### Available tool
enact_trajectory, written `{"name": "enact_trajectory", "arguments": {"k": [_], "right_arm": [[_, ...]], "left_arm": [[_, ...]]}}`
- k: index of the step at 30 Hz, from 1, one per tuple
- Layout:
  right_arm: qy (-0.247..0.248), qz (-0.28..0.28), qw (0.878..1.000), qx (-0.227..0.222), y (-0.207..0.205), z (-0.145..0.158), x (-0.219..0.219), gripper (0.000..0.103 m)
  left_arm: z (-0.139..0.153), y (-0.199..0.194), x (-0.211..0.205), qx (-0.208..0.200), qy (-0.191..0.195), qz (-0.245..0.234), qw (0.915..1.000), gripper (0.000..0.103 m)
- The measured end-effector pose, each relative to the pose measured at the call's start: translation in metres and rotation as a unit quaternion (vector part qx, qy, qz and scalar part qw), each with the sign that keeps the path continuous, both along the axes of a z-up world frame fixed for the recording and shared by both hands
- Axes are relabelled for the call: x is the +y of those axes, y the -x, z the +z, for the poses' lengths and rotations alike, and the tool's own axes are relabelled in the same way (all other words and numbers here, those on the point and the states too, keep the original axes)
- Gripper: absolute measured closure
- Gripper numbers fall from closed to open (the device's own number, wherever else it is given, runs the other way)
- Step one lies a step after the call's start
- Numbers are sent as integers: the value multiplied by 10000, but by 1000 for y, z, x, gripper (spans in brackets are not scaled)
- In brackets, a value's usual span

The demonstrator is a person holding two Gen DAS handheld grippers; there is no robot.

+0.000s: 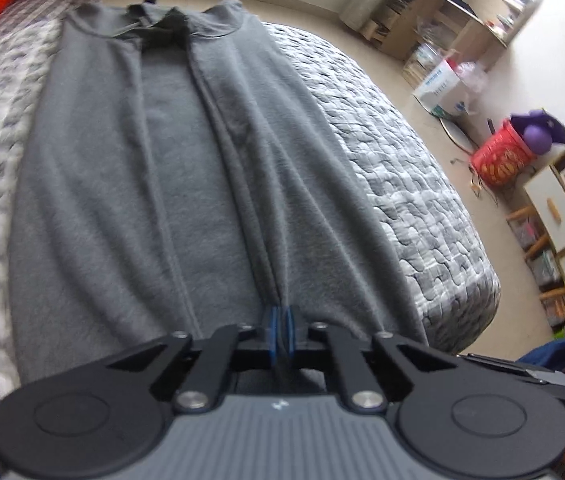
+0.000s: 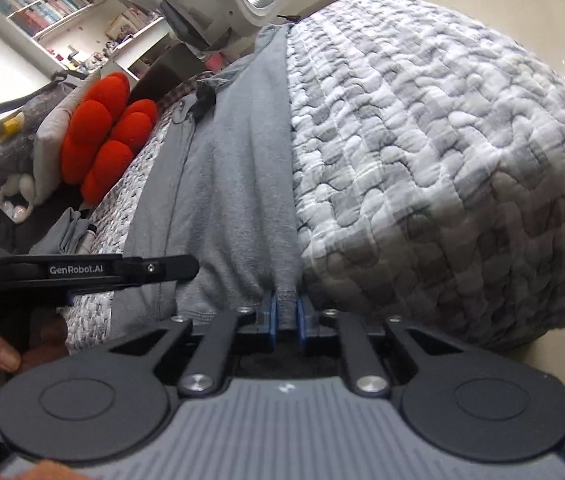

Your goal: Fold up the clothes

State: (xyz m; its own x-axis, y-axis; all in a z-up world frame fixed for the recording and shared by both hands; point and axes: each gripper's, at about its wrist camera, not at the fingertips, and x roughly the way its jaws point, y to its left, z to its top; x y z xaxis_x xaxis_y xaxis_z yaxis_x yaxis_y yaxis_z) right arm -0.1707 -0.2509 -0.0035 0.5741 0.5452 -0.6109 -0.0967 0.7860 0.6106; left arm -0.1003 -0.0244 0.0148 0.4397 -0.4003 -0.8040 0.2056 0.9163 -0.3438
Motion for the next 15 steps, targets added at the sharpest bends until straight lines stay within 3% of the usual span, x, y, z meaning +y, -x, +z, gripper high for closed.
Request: {"name": "enact_trajectory", "arguments": {"k": [4, 6, 8, 10, 12, 14, 15], "right_arm": [[-56, 29, 10000, -71, -1, 0, 2, 84], [-146, -121, 9998, 14, -2, -2, -3, 75], [-343, -247, 9991, 101, -5, -4, -7, 72], [-552, -275, 9979, 221, -8, -7, -9, 72], [-608, -292, 9972, 322, -11, -10, -9, 72], [-582, -326, 9970, 401, -12, -12, -7, 88], [-587, -345, 9969, 405, -12, -12, -7, 93]], "left_arm": [[1, 13, 6, 31, 61, 90, 9999, 91], [0, 20, 3, 21, 85, 36, 10000, 78], [1, 24, -4, -76, 69, -2, 9999, 72], [-1, 27, -9, -165, 47, 16, 9999, 73], [-4, 29, -11, -240, -31, 102, 9997, 97], [-5, 29, -8, -214, 75, 231, 9995, 100], [-4, 29, -4, -150, 315, 328, 9989, 100]]}}
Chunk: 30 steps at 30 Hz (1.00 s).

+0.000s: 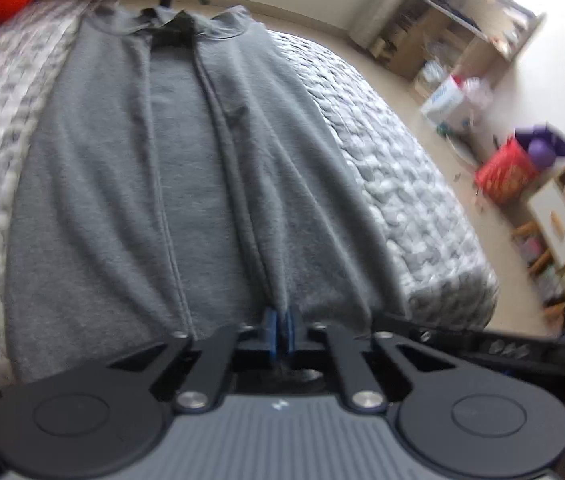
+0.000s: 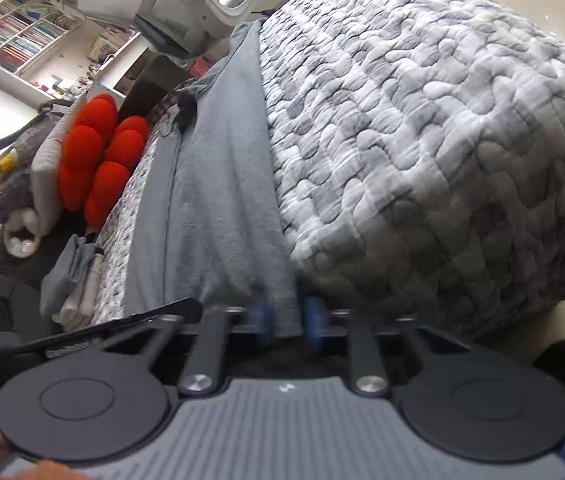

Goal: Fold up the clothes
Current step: 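Open both grippers and release the shirt strip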

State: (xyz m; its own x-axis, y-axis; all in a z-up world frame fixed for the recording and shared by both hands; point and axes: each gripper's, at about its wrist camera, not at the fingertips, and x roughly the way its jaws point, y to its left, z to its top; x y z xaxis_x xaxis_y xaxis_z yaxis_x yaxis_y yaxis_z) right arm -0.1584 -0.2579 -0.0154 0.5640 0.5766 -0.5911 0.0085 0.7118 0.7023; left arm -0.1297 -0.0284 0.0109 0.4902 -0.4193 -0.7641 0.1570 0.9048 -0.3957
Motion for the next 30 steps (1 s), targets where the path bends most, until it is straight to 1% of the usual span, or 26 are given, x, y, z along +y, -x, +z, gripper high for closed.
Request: {"name": "enact_trajectory", "arguments": {"k": [1, 3, 4, 6, 7, 9, 10, 12, 14, 17, 19, 20, 21, 23, 24, 27, 29, 30], "right_arm": [[-19, -40, 9999, -107, 3, 4, -1, 93], [99, -128, 9990, -409, 12, 12, -5, 94], [131, -142, 9988, -454, 14, 13, -6, 94], [258, -162, 9987, -418, 13, 11, -6, 94], [321, -165, 9986, -376, 12, 10, -6, 94], [325, -129, 9987, -361, 12, 9, -7, 93], [262, -49, 9989, -381, 12, 10, -7, 90], [309, 105, 9987, -401, 13, 11, -4, 87], [641, 81, 9971, -398, 13, 11, -1, 87], [895, 27, 9949, -474, 14, 15, 1, 87], [1073, -6, 9919, -673, 16, 23, 0, 86], [1167, -18, 9900, -798, 17, 28, -1, 86], [1241, -1, 9880, -924, 18, 33, -2, 86], [1309, 192, 9843, -1171, 11, 46, 0, 86], [1408, 294, 9815, -1265, 6, 53, 1, 86], [1794, 628, 9712, -1438, -20, 76, 13, 86], [1822, 995, 9673, -1454, -45, 85, 24, 86], [1828, 1211, 9649, -1444, -58, 87, 31, 86]], "left_arm": [[2, 1, 4, 39, 278, 75, 9996, 100], [8, 6, 12, 24, 916, 159, 9957, 101], [8, 8, 14, 14, 1073, 194, 9940, 101], [3, 11, 17, 102, 1226, 288, 9920, 101], [-1, 12, 17, 151, 1209, 330, 9920, 101], [-13, 13, 12, 266, 804, 394, 9956, 101], [-17, 13, 10, 294, 660, 417, 9965, 101], [-17, 14, 9, 228, 581, 425, 9971, 100], [-13, 14, 5, 138, 380, 384, 9984, 100], [-8, 14, -3, 47, 11, 212, 9998, 97], [0, 16, -1, -21, -191, 209, 9996, 89], [6, 16, 2, -76, -264, 213, 9994, 81], [13, 17, 4, -180, -329, 215, 9991, 76], [28, 21, 10, -495, -453, 217, 9975, 75], [35, 18, 10, -633, -509, 208, 9965, 72], [50, -13, 8, -776, -433, 234, 9958, 69], [54, -43, 3, -810, -460, 242, 9954, 69], [53, -61, 0, -774, -557, 231, 9952, 69]]}}
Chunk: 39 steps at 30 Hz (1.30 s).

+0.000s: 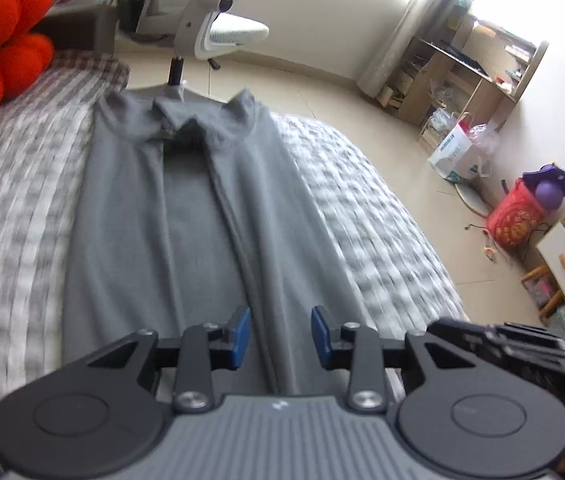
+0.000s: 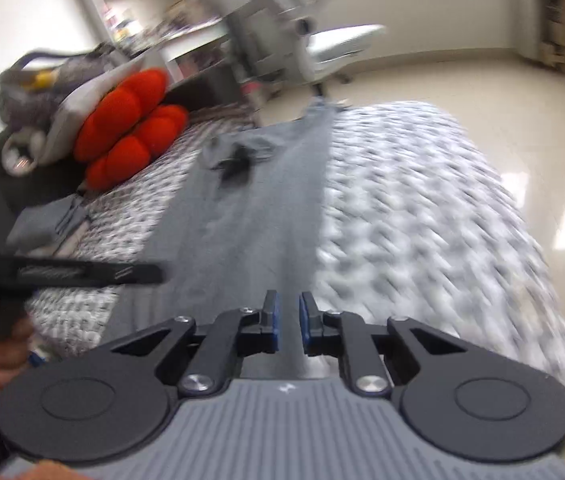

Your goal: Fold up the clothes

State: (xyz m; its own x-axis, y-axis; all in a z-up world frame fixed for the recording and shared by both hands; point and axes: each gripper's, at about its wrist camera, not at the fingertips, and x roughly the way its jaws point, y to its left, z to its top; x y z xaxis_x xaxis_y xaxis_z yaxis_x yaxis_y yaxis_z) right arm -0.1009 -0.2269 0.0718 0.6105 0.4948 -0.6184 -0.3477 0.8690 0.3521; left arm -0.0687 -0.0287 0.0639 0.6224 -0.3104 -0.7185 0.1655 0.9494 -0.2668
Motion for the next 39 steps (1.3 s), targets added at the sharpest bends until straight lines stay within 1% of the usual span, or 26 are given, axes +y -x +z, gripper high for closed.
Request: {"name": "enact_trajectory", "arguments": {"k": [2, 4, 6, 7, 8, 9, 11, 14, 16, 17, 22, 24, 26, 27, 28, 29, 31, 32, 34, 35, 38, 39], "right_arm": [[148, 451, 9988, 134, -25, -4, 17, 86], [215, 632, 9972, 325, -42, -15, 28, 86], [195, 672, 9969, 358, -48, -27, 37, 86], [205, 685, 9968, 362, -50, -33, 41, 86], [272, 701, 9965, 374, -50, -37, 44, 86], [340, 716, 9961, 385, -51, -41, 48, 86], [478, 728, 9952, 445, -52, -50, 50, 86], [489, 716, 9947, 549, -56, -59, 45, 88], [408, 700, 9950, 578, -55, -60, 41, 88], [421, 701, 9949, 588, -53, -60, 40, 88], [659, 717, 9944, 410, -39, -56, 39, 88], [563, 777, 9954, 55, -33, -48, 41, 86], [365, 950, 9942, -336, -27, -39, 44, 86], [272, 1111, 9926, -395, -26, -37, 48, 86], [301, 1239, 9912, -366, -26, -40, 54, 86], [447, 1313, 9901, -232, -29, -46, 62, 86], [839, 1445, 9858, 177, -32, -64, 73, 87], [864, 1517, 9845, 145, -28, -63, 73, 86], [914, 1662, 9818, 81, -21, -62, 72, 86], [910, 1710, 9811, 31, -17, -61, 72, 86], [665, 1683, 9831, -278, -8, -53, 67, 86], [595, 1746, 9821, -385, -6, -51, 70, 86]], "left_arm": [[-3, -36, -6, 82, -182, -85, 9998, 69], [-10, -69, -11, 152, -435, -107, 9989, 69], [-20, -98, -9, 270, -461, -85, 9985, 69], [-28, -112, -7, 396, -400, -60, 9984, 69], [-34, -123, -6, 464, -376, -48, 9982, 69], [-37, -127, -7, 418, -422, -64, 9982, 71], [-43, -134, -11, 326, -515, -96, 9981, 71], [-46, -137, -19, 245, -805, -150, 9963, 93], [-45, -137, -20, 178, -958, -172, 9951, 98], [-43, -136, -18, 169, -955, -164, 9951, 99], [-36, -136, -9, 23, -963, -205, 9951, 101], [-38, -138, -8, -34, -1081, -193, 9939, 101], [-40, -139, -8, -10, -1080, -219, 9939, 100], [-42, -138, -8, -11, -1109, -224, 9936, 100], [-42, -138, -9, -17, -1136, -238, 9932, 100], [-43, -137, -9, -21, -1162, -253, 9929, 100], [-45, -136, -10, -39, -1223, -298, 9920, 99], [-44, -135, -10, -58, -1263, -303, 9915, 95], [-42, -132, -10, -138, -1331, -317, 9905, 94], [-42, -130, -10, -160, -1368, -342, 9899, 92], [-42, -128, -12, -152, -1435, -364, 9889, 91], [-42, -127, -13, -146, -1434, -367, 9889, 91]]}}
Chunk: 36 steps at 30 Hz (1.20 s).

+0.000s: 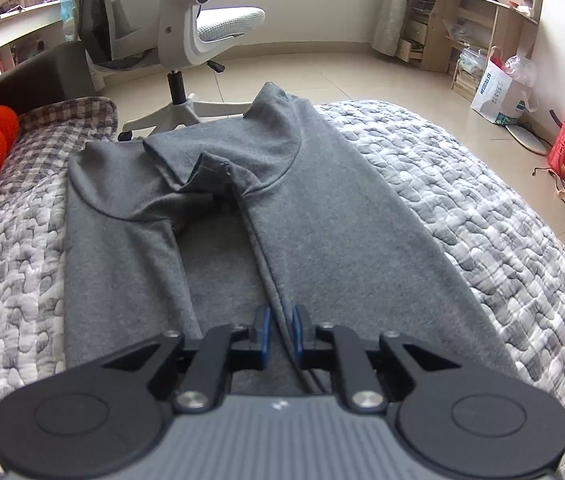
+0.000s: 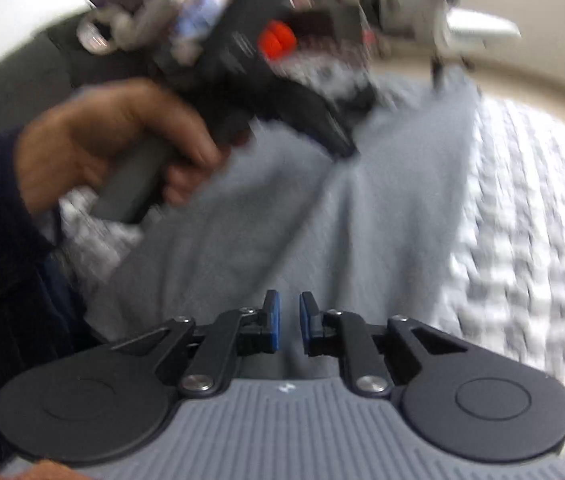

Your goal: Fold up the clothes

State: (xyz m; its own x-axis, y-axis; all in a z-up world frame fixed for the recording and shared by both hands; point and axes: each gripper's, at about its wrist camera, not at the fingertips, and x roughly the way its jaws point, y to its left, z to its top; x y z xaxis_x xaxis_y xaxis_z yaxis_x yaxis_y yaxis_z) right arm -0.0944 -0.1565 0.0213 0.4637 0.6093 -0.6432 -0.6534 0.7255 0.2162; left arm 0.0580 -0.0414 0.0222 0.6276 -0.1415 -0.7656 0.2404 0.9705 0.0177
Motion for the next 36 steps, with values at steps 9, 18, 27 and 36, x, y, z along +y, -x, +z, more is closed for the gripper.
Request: {"name": "enact_trajectory", "arguments": {"k": [9, 18, 27, 36], "right_arm": [[578, 566, 9967, 116, 16, -18, 33, 86], [710, 1066, 9918, 34, 46, -14, 35, 76], [701, 1292, 9891, 37, 53, -11, 27, 76], [291, 161, 9994, 118, 22, 4, 0, 76]], "left_arm": [[16, 38, -2, -200, 34, -246, 9995, 83], [10, 72, -28, -309, -244, -801, 9960, 73], [-4, 73, -22, -128, -210, -767, 9968, 67], [-6, 71, -16, -31, -68, -702, 9975, 66]]}}
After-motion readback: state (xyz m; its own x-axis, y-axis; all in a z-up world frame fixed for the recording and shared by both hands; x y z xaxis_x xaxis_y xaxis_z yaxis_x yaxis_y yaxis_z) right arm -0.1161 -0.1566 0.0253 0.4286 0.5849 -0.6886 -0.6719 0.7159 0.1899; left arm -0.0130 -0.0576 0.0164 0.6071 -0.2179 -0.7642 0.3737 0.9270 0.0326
